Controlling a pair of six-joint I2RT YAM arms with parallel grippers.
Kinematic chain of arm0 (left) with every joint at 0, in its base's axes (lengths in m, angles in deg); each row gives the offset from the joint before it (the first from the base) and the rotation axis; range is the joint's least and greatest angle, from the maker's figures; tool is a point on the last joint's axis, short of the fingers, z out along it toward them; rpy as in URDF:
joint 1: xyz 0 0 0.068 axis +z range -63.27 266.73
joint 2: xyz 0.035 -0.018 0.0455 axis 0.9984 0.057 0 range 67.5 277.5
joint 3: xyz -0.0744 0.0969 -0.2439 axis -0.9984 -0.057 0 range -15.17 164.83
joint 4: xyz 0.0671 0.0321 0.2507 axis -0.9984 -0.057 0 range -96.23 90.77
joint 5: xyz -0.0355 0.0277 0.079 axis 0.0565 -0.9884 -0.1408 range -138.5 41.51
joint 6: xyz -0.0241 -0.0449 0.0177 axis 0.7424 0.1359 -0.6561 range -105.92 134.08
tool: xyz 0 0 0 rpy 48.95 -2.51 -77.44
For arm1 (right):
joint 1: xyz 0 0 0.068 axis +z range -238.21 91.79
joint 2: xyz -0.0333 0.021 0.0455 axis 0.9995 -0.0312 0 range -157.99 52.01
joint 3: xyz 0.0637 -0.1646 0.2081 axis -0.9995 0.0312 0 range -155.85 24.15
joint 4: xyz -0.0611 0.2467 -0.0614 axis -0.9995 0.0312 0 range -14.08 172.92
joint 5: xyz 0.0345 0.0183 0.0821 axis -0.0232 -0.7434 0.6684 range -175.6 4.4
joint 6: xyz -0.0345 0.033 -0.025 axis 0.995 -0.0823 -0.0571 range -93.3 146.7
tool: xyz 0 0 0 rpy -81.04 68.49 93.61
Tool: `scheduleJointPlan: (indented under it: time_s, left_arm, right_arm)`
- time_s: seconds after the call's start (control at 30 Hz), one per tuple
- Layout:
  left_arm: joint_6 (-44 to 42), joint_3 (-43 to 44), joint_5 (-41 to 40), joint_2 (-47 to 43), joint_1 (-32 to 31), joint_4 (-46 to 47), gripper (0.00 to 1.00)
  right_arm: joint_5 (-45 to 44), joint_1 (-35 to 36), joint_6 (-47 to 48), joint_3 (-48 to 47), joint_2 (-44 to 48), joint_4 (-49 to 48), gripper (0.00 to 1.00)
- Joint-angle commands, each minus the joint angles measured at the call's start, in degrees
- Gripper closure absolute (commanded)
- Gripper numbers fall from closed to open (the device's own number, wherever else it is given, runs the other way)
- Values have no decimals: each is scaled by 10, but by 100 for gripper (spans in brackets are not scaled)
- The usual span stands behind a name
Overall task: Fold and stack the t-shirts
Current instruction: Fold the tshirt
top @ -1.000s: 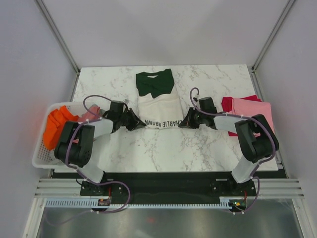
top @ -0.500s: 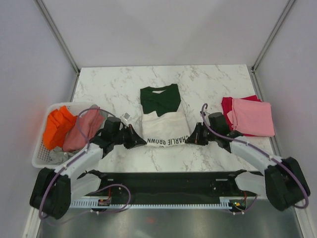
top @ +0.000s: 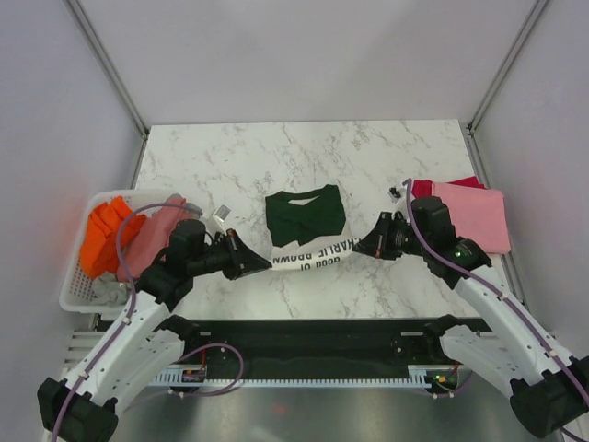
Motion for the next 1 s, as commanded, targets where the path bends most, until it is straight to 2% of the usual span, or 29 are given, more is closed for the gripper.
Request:
scheduleJointPlan:
  time_s: [0.0,0.23,0.57,0.67,0.97]
  left_arm:
    - [28,64,17,11,-1,-10,98]
    - [-6,115,-23,93,15,-3,98]
    - [-34,171,50,248,124,74,98]
    - [-45,201,75,307,139,98,98]
    - [-51,303,77,470,176,132,98]
  right_arm:
    - [-28,0,21,-65,-30,24,100]
    - [-55,-12,46,-151,-143,10,100]
    - [-26,-54,45,-244,-316,-38,100]
    - [-7,-60,46,-279,-365,-41,100]
    - [8,-85,36,-388,-508,-62,100]
